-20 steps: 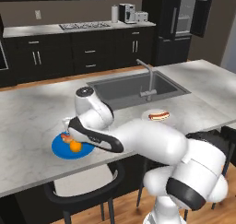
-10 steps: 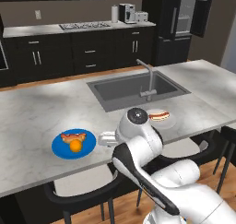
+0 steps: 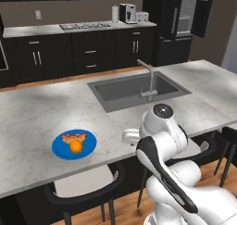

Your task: Pick up the orange and apple from the fridge and place one fruit on each plate on the dining counter.

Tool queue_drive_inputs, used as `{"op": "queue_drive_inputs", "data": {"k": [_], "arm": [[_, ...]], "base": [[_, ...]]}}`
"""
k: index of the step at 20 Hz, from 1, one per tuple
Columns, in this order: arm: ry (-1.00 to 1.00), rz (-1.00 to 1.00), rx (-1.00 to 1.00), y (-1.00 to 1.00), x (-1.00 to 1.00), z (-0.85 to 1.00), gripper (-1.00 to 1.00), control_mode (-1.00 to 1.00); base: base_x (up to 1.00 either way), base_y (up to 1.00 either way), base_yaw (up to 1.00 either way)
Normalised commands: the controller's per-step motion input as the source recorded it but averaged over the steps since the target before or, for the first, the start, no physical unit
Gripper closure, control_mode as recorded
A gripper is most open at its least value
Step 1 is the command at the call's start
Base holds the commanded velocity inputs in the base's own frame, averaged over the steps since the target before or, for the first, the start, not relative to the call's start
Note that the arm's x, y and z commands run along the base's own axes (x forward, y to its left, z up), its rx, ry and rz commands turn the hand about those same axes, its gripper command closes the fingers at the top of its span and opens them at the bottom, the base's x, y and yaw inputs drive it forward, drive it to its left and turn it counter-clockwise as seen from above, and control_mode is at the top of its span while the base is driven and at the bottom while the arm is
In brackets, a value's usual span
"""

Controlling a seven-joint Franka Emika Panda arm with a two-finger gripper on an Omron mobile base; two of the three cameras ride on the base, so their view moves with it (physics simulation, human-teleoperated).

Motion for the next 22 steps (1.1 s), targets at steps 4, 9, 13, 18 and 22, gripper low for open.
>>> {"op": "queue_drive_inputs", "data": {"k": [4, 9, 13, 18, 22], "arm": [[0.2, 0.03, -0.02, -0.91, 0.0, -0.07, -1.0, -1.0], [-0.03, 0.08, 0.0, -0.42, -0.09, -0.32, -1.0, -1.0], [-0.28, 0.05, 0.0, -0.19, -0.54, -0.1, -1.0, -1.0], [-0.14, 0.0, 0.0, -0.04, -0.28, 0.0, -1.0, -1.0], [0.0, 0.0, -0.01, 0.0, 0.0, -0.02, -1.0, -1.0]], "base": [[0.0, 0.0, 0.0], [0.0, 0.0, 0.0], [0.0, 0.0, 0.0], [0.0, 0.0, 0.0], [0.0, 0.0, 0.0]]}}
